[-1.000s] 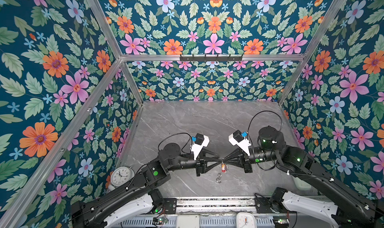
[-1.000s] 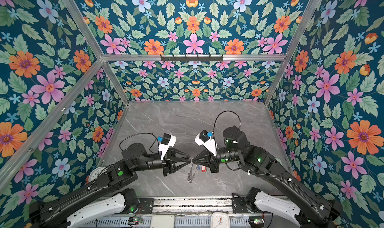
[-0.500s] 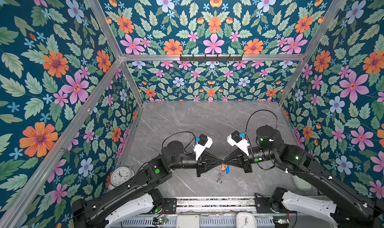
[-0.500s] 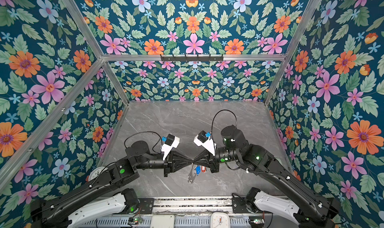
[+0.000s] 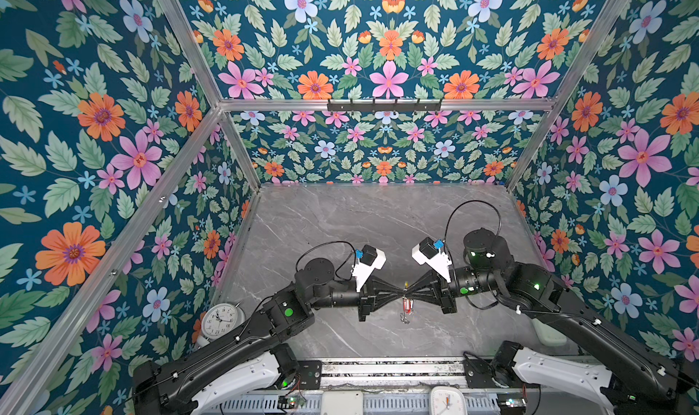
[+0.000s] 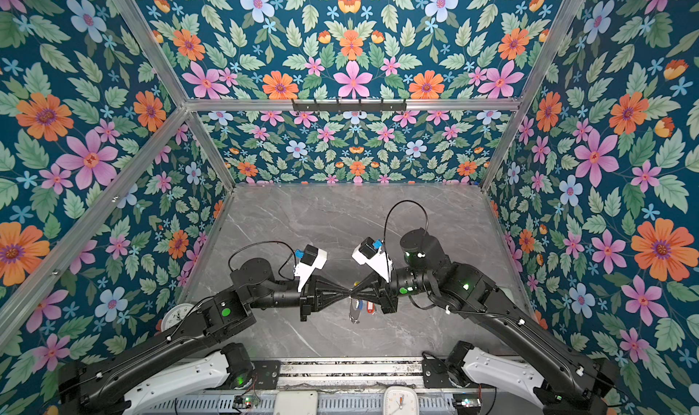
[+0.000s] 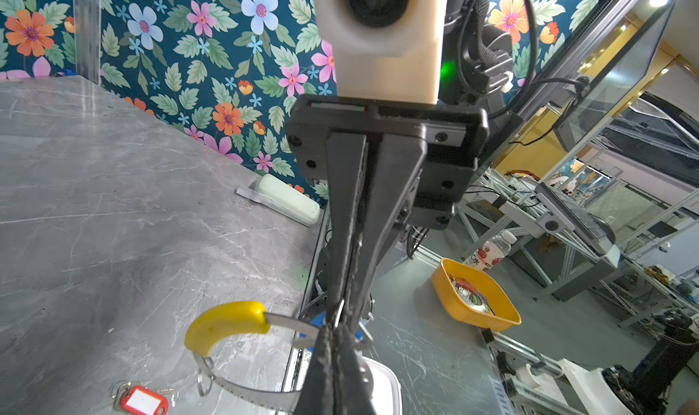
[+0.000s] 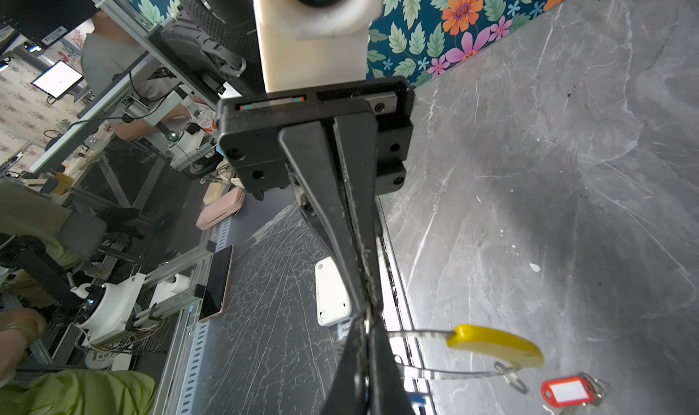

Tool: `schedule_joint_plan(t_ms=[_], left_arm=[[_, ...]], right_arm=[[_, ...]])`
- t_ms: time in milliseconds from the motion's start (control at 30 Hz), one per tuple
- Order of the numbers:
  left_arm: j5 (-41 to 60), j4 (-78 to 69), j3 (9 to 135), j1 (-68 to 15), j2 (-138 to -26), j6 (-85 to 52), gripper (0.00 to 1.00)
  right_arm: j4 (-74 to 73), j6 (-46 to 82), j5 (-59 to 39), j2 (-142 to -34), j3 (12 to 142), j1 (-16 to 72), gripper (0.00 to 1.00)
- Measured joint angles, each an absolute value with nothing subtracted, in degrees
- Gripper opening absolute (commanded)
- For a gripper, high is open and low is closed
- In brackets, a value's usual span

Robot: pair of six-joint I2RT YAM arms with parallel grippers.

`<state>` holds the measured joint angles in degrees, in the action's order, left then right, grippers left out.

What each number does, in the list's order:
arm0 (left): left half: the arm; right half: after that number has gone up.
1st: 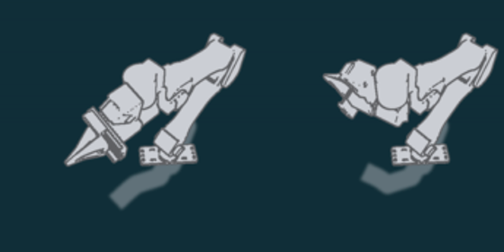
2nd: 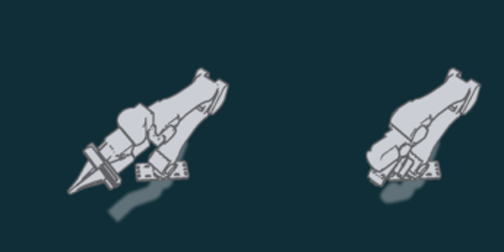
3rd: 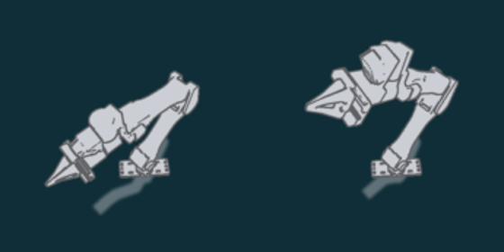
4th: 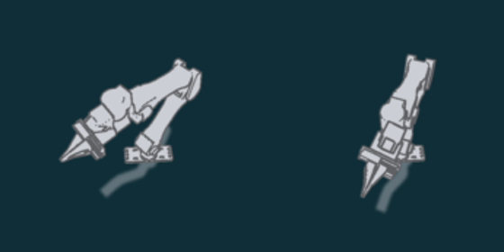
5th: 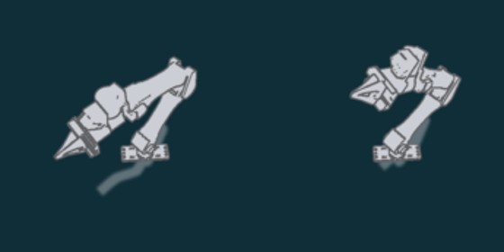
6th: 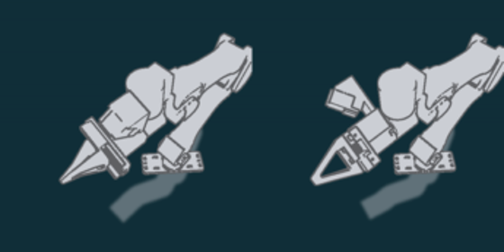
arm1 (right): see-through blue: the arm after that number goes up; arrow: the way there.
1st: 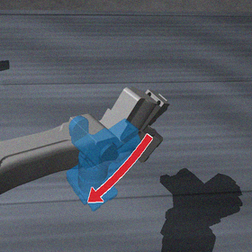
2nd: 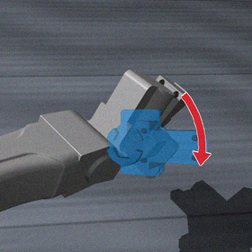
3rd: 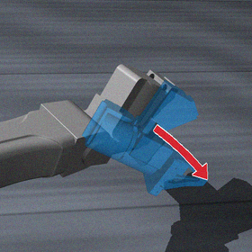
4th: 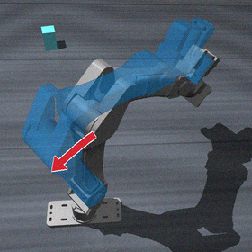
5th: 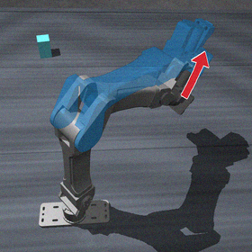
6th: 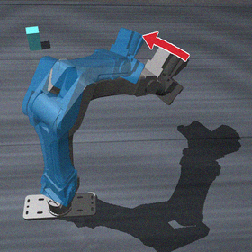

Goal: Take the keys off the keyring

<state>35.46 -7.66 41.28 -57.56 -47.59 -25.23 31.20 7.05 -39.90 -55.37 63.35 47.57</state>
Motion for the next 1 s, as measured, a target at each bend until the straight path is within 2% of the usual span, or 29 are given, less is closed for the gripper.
schedule_joint_plan(t_ms=[67,200,400,633,1000], left_arm=[[33.71,-9.3,40.21,-57.76,-46.09,-25.19,0.0],[28.97,-12.73,37.45,-57.76,-42.19,-25.12,0.0],[22.61,-18.63,32.69,-57.76,-38.17,-25.36,0.0],[20.69,-21.08,32.29,-57.76,-37.54,-25.74,0.0],[21.85,-23.97,31.66,-57.76,-37.95,-27.03,0.0]], right_arm=[[28.42,7.35,-39.35,-54.15,62.33,47.68,0.43],[22.39,9.06,-36.62,-49.78,58.7,47.7,0.48],[14.2,10.5,-30.02,-45.8,52.18,49.76,0.47],[9.19,9.1,-22.06,-46.57,48.62,54.22,0.47],[2.15,8.6,-21.63,-49.15,47.09,54.57,0.46]])
